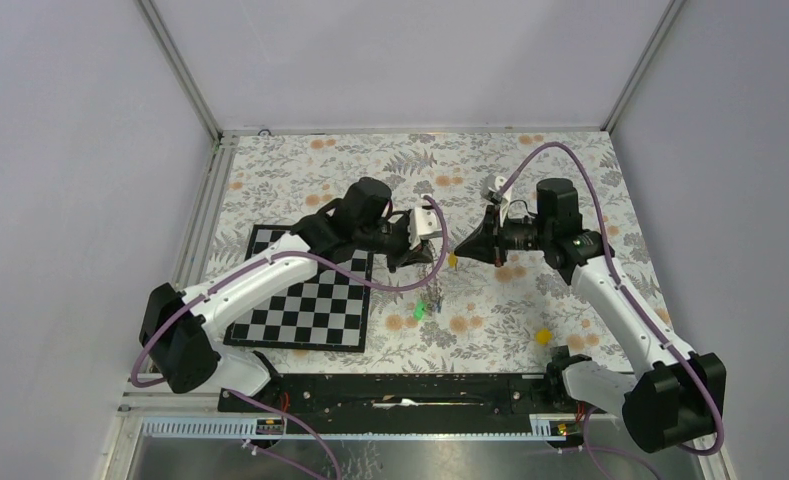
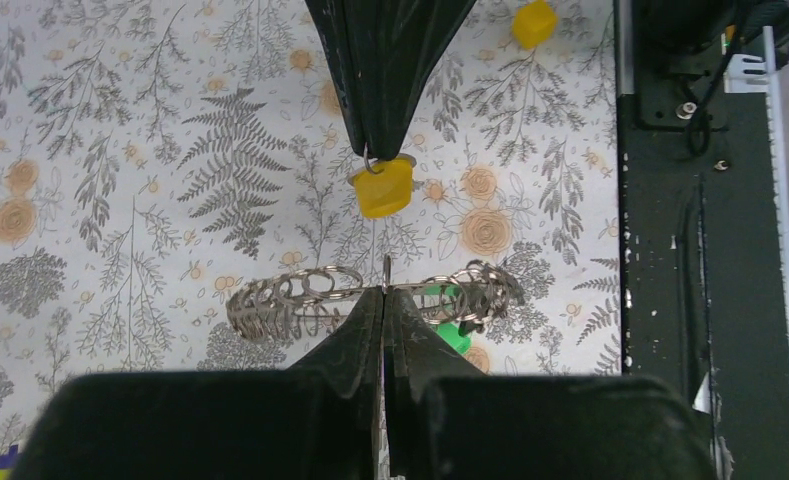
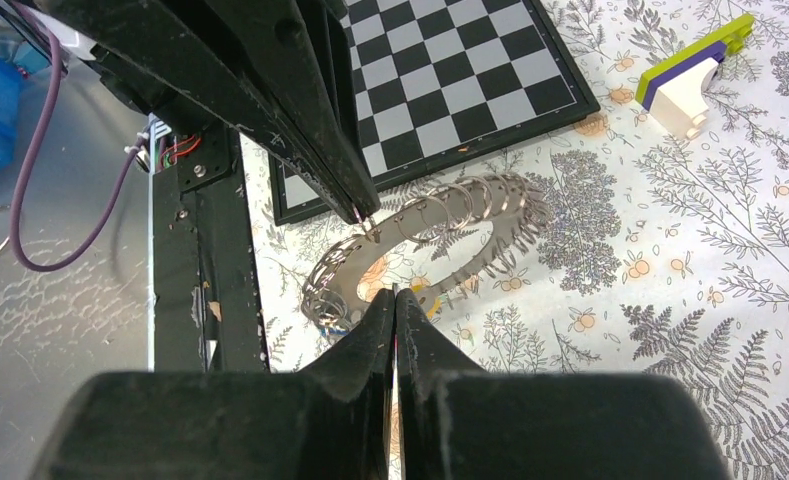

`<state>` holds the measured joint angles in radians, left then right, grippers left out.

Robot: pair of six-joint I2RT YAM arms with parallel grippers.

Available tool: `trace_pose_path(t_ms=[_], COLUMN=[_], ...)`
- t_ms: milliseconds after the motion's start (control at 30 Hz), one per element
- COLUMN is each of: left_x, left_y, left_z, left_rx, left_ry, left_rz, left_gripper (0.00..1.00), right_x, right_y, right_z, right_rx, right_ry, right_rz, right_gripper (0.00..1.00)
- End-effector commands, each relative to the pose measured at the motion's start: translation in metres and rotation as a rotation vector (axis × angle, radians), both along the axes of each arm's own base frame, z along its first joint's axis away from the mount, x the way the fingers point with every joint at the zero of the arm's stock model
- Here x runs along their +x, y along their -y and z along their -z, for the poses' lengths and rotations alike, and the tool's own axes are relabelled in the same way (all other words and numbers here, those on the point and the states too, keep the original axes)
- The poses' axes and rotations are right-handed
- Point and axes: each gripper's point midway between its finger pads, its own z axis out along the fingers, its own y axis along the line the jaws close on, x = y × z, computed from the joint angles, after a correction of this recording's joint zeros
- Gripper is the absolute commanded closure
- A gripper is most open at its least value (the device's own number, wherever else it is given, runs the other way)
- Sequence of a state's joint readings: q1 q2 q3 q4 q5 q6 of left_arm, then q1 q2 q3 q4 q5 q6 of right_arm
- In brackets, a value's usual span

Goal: Put the keys on the keyring

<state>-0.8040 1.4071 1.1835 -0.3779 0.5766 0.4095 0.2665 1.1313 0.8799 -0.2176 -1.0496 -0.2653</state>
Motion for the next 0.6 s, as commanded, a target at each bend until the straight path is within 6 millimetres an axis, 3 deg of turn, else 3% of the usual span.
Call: trace_pose_path(t_ms=[0, 200, 300, 433, 567], left_x=[-0.005, 0.005, 0.010, 0.015, 0.028], left_y=[0.009, 0.001, -0.003, -0.007, -0.011], left_z=[-0.047, -0.045, -0.042, -0.040, -0.041], left_rx=[-0.115, -0.091, -0.074, -0.055, -0.025], left_ry=[0.036, 0.071, 0.090, 0.118, 0.152], left_rz=[0.056, 0.004, -0.028, -0.048, -0.104], left_gripper=[1.00, 1.00, 1.00, 1.00, 1.00], right_x=[-0.005, 0.000, 0.009, 0.012, 0.005], right_y=[0.003, 0.003, 0.008, 0.024, 0.056], right_z=[-0.021, -0.015, -0.002, 0.033, 0.076], right_rx=[0.004, -0.003, -0.042, -0.181, -0.400], right_ry=[0.099, 0.065, 0.029, -0.027, -0.078], right_rz=[-0.024, 0.014, 0.078, 0.138, 0.178], right_gripper=[1.00, 1.00, 1.00, 1.00, 1.00])
